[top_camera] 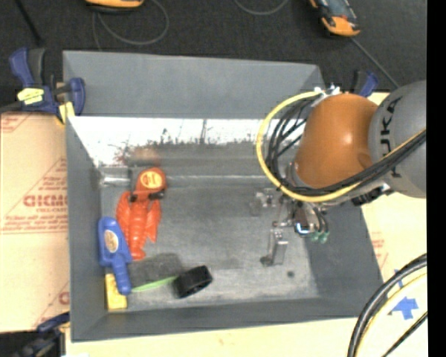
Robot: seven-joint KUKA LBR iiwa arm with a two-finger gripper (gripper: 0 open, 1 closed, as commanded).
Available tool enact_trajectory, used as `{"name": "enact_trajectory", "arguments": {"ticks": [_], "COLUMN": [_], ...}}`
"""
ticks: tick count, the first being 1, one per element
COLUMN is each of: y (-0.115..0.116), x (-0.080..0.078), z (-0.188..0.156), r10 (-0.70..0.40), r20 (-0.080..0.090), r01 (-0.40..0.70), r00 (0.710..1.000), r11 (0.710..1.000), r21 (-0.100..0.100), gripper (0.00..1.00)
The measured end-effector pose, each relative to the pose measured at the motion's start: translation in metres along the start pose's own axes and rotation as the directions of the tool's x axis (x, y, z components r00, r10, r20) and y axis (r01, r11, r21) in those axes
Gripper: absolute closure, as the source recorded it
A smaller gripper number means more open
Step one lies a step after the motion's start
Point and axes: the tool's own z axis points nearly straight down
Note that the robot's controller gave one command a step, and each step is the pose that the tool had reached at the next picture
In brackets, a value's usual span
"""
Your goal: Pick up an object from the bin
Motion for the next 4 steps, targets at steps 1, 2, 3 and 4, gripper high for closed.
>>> {"name": "enact_trajectory", "arguments": {"ticks": [1,2,3,4], "y": [0.000,0.022,0.040,0.054], "x": [-0.002,0.018,0.024,0.029], "z": [-0.005,0.045,0.085,0.099], "r10": [-0.001,0.051,0.175,0.054], "r20": [0.008,0.014,0.006,0.002], "r01": [0.001,-0.051,-0.175,-0.054], "r00": [1.000,0.999,0.985,0.999], "r11": [1.000,0.999,0.985,0.999], "r21": [0.000,-0.001,-0.001,0.001], "gripper": [0.00,0.00,0.00,0.00]}}
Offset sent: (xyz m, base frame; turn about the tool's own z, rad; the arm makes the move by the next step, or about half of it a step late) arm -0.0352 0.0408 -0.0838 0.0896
